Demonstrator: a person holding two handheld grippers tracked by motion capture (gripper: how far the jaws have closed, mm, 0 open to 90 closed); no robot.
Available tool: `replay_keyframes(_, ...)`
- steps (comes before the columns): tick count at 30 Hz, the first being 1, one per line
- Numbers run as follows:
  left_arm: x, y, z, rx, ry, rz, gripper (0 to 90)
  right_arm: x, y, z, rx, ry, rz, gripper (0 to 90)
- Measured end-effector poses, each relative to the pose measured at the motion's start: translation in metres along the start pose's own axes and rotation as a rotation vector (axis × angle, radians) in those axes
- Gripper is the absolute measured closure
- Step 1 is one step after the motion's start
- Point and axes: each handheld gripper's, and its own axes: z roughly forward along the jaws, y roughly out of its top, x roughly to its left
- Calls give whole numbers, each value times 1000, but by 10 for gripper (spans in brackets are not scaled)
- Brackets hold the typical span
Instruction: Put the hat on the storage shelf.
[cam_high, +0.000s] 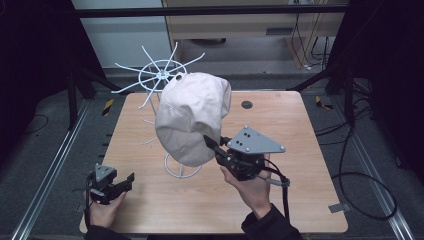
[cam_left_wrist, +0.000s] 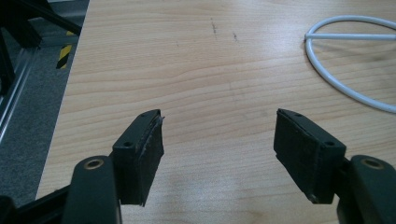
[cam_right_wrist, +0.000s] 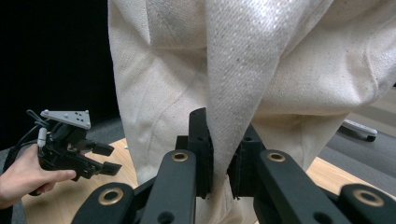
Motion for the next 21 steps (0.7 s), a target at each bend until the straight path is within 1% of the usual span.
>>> replay_keyframes(4,0,0,0,0,0,0,323,1,0,-1,-9,2,-1,767)
replay_keyframes(11,0,0,0,2,1,1,323,-1,-4,-10,-54,9,2,636)
replay_keyframes(15,0,0,0,2,1,2,323,-3,-8,-15,-64,5,0,561)
replay_keyframes(18,0,0,0,1,1,-1,323,-5,-12,-18,-69,3,6,496)
replay_keyframes(21,0,0,0,1,0,-2,323,-8,-17,-23,-67,7,25,444)
